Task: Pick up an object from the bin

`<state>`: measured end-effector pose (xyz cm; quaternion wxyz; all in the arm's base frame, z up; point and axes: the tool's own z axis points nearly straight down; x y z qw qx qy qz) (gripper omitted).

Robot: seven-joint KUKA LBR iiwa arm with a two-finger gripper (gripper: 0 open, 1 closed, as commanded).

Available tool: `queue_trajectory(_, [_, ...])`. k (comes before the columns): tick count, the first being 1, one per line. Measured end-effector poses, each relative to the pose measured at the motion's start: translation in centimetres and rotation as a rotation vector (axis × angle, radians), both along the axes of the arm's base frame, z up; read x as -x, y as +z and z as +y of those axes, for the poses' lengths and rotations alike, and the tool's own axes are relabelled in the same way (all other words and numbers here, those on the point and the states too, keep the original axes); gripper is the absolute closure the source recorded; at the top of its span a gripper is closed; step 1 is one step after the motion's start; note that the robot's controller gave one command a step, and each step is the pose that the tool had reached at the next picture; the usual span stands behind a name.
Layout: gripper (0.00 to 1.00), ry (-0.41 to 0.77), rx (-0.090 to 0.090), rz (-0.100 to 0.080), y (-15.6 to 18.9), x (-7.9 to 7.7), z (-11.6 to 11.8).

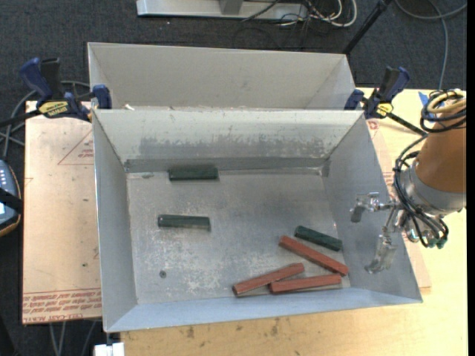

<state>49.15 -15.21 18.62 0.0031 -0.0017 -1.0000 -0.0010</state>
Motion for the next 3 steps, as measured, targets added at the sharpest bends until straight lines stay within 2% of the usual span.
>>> queue_trajectory(1, [0.00, -0.013, -0.001, -0.004, -12.1, -3.9, 4.8])
queue_trajectory(2, [1.00, -0.015, 0.001, -0.008, -11.6, -4.0, 4.6])
queue_trajectory(3, [1.00, -0.037, 0.002, -0.019, 2.5, -8.6, 5.7])
